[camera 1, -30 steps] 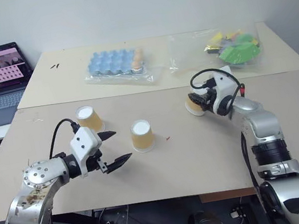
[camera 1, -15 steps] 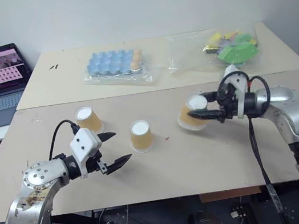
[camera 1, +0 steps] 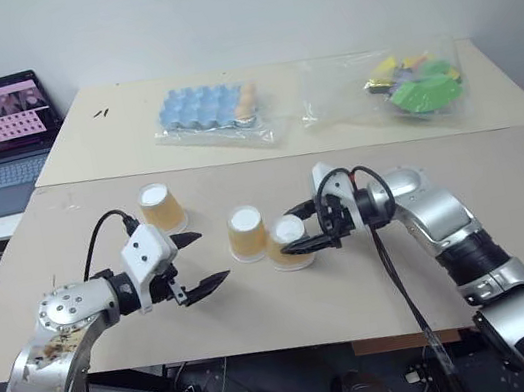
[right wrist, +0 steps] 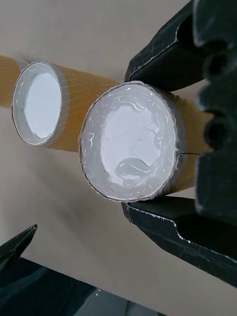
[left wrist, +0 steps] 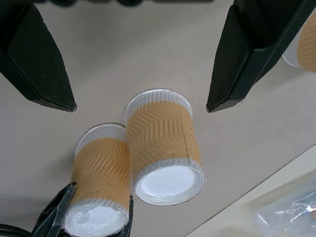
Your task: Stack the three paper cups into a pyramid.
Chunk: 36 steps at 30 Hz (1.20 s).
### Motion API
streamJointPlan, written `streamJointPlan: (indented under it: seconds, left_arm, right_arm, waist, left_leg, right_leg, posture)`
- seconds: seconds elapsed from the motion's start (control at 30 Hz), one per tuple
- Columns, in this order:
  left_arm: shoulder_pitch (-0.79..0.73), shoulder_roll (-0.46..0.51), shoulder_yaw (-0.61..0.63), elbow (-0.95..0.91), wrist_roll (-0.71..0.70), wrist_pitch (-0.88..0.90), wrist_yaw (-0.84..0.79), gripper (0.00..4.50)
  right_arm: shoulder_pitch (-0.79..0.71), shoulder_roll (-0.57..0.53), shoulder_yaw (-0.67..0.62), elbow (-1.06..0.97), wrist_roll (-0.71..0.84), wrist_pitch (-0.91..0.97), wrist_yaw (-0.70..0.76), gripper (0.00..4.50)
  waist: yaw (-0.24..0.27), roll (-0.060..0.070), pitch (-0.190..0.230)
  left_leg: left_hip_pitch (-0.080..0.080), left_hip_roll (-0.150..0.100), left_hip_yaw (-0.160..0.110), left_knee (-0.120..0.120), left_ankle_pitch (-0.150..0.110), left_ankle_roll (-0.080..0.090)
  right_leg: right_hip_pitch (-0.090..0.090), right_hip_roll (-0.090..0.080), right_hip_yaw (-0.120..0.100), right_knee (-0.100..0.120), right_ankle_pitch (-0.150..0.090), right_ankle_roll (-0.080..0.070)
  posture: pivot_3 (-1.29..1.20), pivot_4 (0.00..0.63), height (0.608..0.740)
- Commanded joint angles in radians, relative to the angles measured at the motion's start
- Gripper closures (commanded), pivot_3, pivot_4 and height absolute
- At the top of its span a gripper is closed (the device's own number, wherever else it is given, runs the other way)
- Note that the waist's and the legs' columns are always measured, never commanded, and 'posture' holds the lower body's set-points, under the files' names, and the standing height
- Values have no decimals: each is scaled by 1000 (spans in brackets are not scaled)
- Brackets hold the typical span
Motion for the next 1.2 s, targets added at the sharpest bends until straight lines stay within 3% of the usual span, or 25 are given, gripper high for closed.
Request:
streamJointPlan:
  seconds: [0.03, 0.7, 0.73, 0.77, 0.83, 1.07, 1.2]
  left_arm:
    - [1, 9, 35, -40, -9, -2, 6, 0]
    - [-11, -2, 24, -35, -8, -3, 7, 0]
    - [-10, -1, 25, -35, -8, -3, 7, 0]
    - [-10, -1, 25, -35, -8, -3, 7, 0]
    - [-8, -1, 26, -36, -8, -3, 9, 0]
    - [30, -21, 59, -45, 1, -10, 55, 0]
    - [108, -91, 162, -76, 24, -19, 194, 0]
  right_arm:
    - [-25, 5, -27, 10, -4, -36, 4, 1770]
    - [-75, 52, -33, 171, -69, -109, -54, 1770]
    - [-75, 55, -36, 168, -70, -112, -59, 783]
    - [-75, 57, -38, 165, -72, -115, -64, 710]
    - [-70, 54, -48, 135, -66, -119, -60, 118]
    - [-39, -14, -173, -112, 75, 56, -61, 118]
    - [-23, -37, -312, -273, 219, 226, -140, 118]
  waist:
    - [-2, 0, 0]
    - [-10, 0, 0]
    - [-9, 0, 0]
    - [-9, 0, 0]
    - [-9, 0, 0]
    - [-7, 0, 0]
    - [-7, 0, 0]
  left_leg:
    - [0, 0, 0, 0, 0, 0]
    - [2, 0, 0, 1, 0, 0]
    - [2, 0, 0, 1, 0, 0]
    - [2, 0, 0, 1, 0, 0]
    - [2, 0, 0, 1, 0, 0]
    - [0, 0, 0, 0, 0, 0]
    - [0, 1, 0, -1, 0, 0]
  right_leg:
    - [0, 0, 0, 0, 0, 0]
    - [1, 0, 1, 1, 0, 0]
    - [1, 0, 1, 1, 0, 0]
    - [1, 0, 1, 1, 0, 0]
    - [0, 0, 1, 1, 0, 0]
    - [0, 0, 1, 1, 0, 0]
    - [0, 0, 1, 1, 0, 0]
  posture:
    - [0, 150, 733]
    - [0, 150, 733]
    - [0, 150, 733]
    - [0, 150, 733]
    - [0, 150, 733]
    - [0, 150, 733]
    - [0, 150, 733]
